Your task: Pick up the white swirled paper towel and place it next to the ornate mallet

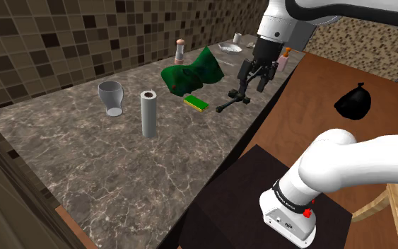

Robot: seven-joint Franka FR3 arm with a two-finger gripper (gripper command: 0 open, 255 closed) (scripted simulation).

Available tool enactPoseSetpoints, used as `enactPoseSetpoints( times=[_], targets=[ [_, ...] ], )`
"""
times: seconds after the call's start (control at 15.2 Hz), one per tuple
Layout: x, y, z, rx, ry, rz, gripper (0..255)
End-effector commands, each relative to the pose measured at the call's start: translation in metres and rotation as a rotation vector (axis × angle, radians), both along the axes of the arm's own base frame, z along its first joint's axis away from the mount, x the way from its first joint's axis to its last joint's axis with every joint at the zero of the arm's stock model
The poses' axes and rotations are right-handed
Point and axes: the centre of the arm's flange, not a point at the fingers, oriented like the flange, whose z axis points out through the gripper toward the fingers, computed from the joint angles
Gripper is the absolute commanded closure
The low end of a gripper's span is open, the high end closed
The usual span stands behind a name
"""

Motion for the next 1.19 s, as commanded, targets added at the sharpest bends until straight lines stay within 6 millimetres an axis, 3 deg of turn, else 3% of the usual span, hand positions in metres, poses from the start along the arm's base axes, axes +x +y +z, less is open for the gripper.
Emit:
enactPoseSetpoints(
  times=[0.0,1.12],
  targets=[
    [0.000,0.000,0.000,0.000,0.000,0.000,0],
    [0.181,0.118,-0.061,-0.030,-0.026,0.055,0]
  ],
)
